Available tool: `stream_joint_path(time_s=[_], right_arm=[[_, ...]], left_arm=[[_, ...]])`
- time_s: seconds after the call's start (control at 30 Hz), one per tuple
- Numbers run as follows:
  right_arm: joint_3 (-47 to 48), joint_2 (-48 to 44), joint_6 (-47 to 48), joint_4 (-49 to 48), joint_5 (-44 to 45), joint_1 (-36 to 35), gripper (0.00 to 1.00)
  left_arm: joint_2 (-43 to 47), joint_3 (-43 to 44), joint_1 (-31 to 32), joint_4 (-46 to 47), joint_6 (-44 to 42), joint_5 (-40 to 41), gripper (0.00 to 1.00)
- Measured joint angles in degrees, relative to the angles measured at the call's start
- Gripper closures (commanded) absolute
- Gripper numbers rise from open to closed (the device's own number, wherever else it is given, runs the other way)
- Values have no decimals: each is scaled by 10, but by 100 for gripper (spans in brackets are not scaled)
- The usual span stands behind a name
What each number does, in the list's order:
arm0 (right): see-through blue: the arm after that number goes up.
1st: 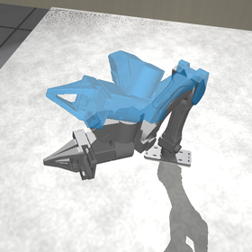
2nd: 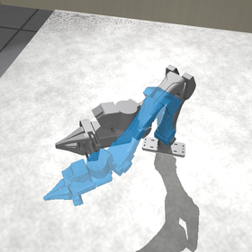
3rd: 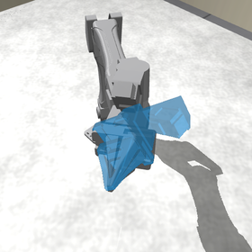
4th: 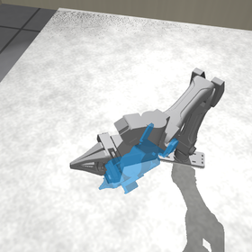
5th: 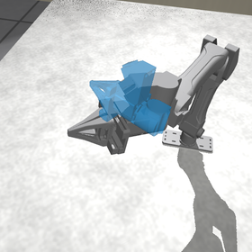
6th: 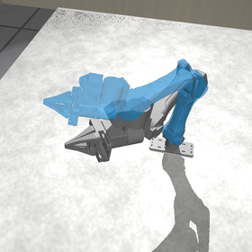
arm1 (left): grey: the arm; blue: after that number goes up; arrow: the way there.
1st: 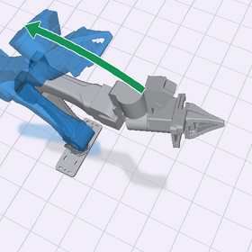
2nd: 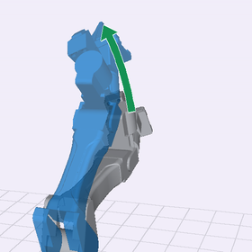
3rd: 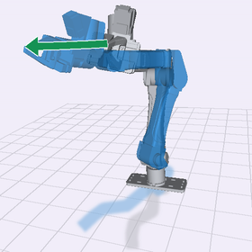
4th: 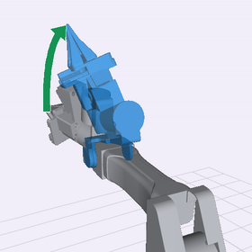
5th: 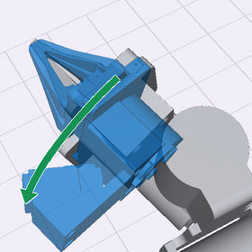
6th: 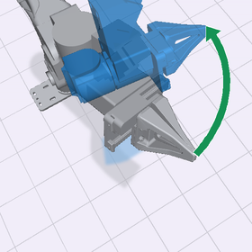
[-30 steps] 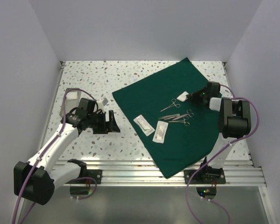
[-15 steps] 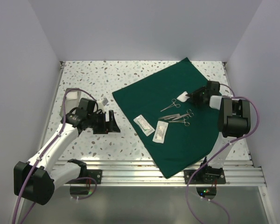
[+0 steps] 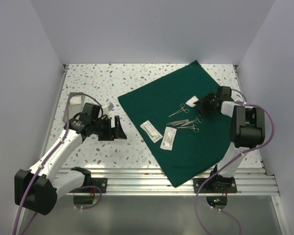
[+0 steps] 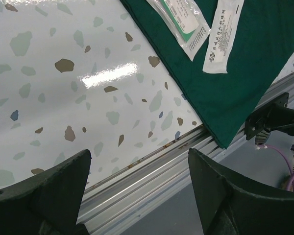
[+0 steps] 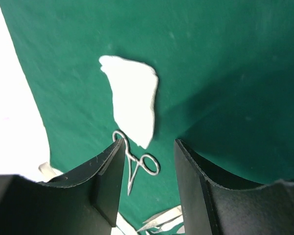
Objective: Prepare the surgical pack
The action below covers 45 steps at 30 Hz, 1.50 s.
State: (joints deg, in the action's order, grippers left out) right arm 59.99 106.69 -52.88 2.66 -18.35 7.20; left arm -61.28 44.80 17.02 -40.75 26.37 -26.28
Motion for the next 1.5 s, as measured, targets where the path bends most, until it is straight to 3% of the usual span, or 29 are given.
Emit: stream_joint_path(time_s=[0.93, 1.13, 1.43, 1.5], right_arm=[[-37, 39, -120, -141, -39, -16, 56], [-37, 44, -128, -144, -36, -16, 65], [-38, 55, -137, -146, -31, -17, 100], [-26, 55, -126, -126, -31, -17, 100]], left_arm=[[0, 0, 0, 0, 0, -6, 16], [0, 0, 0, 0, 0, -5, 16], [0, 0, 0, -1, 0, -5, 14], [0, 3, 0, -2, 0, -5, 12]])
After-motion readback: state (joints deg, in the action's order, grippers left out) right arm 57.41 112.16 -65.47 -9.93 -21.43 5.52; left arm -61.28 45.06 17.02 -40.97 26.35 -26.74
